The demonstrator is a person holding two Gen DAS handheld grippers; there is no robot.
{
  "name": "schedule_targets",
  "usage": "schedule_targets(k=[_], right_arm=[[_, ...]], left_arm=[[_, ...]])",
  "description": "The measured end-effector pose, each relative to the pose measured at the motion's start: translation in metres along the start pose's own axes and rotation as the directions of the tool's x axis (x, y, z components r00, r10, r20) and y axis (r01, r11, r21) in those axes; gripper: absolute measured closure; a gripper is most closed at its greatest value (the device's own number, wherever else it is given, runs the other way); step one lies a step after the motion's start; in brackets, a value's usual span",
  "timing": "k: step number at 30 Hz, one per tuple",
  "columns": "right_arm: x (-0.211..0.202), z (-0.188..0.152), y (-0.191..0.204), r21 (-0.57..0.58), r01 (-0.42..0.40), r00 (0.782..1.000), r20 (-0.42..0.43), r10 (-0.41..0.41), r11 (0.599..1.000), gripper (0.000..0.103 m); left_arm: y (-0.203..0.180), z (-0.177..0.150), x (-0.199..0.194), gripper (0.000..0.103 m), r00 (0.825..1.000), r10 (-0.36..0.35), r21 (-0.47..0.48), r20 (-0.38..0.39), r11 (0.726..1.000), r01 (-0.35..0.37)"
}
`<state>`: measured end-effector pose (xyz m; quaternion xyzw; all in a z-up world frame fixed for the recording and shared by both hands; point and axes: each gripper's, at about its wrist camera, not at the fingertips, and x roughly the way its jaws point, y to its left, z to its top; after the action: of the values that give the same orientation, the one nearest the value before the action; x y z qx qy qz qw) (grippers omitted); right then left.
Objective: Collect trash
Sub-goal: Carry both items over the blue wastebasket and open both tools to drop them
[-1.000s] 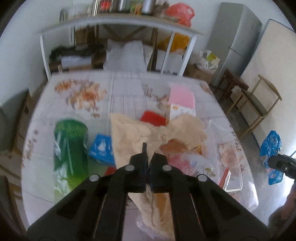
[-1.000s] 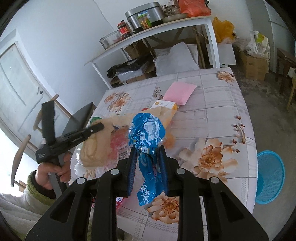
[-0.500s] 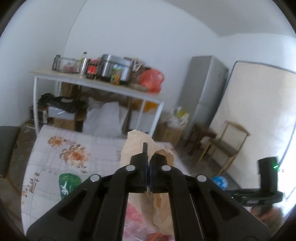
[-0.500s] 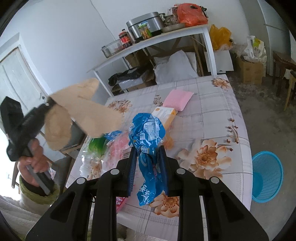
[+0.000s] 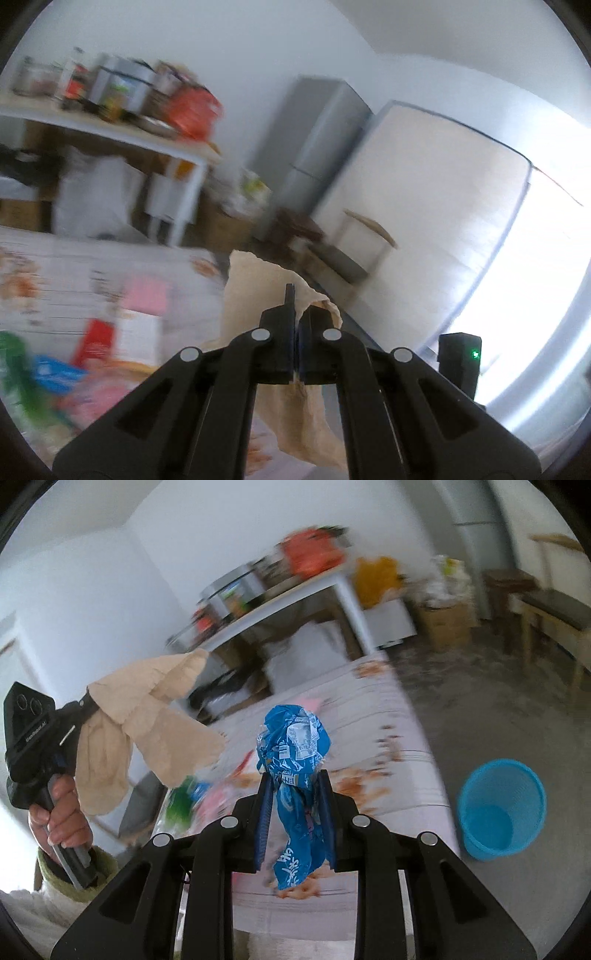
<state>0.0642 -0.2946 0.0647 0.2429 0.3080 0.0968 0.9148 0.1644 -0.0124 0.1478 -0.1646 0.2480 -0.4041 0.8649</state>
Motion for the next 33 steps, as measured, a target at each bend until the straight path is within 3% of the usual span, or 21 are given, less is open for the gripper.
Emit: schedule_targets(k=[2,5,10,13,17,19,23,30,33], right_arm=[[-0.015,0.0,-0.024,0.07,0.044,0.998,0.035,-0.047,0.997,0.079],[-0.034,-0.004,-0.066,0.195,0.106,0.99,0.07,-0.122,0.975,0.079],[-0.049,-0.018,-0.139,0.385,0.192,0.969,0.071,-0.236,0.903,0.079],[-0.049,-0.024,-0.174,0.461,0.222,0.958,0.062,-0.28,0.86,0.079],[-0.033,-0.03,-0.214,0.529,0.232,0.955,0.034,-0.294,0.816,0.079],[-0.021,-0.032,-0.238,0.561,0.236,0.956,0.012,-0.293,0.793,0.079],[0.007,-0.027,-0.283,0.598,0.252,0.956,-0.033,-0.29,0.761,0.079],[0.074,-0.031,-0.349,0.651,0.269,0.962,-0.144,-0.232,0.71,0.078],[0.1,-0.031,-0.372,0.66,0.278,0.961,-0.182,-0.21,0.698,0.077]], left_arm=[[-0.017,0.005,0.039,0.103,0.995,-0.069,-0.011,-0.074,0.998,0.068],[-0.042,0.007,0.093,0.103,0.981,-0.116,0.004,-0.154,0.993,0.118],[-0.077,-0.013,0.2,0.103,0.926,-0.189,-0.047,-0.327,0.982,0.183],[-0.094,-0.033,0.26,0.103,0.889,-0.184,-0.054,-0.419,0.983,0.178],[-0.108,-0.069,0.323,0.103,0.854,-0.124,0.006,-0.504,0.989,0.148],[-0.109,-0.091,0.358,0.103,0.825,-0.093,0.01,-0.558,0.993,0.119],[-0.096,-0.122,0.411,0.103,0.782,-0.001,0.052,-0.624,0.998,0.043],[-0.069,-0.148,0.482,0.103,0.729,0.124,0.127,-0.673,0.991,-0.051],[-0.06,-0.16,0.505,0.086,0.716,0.144,0.13,-0.683,0.989,-0.075]])
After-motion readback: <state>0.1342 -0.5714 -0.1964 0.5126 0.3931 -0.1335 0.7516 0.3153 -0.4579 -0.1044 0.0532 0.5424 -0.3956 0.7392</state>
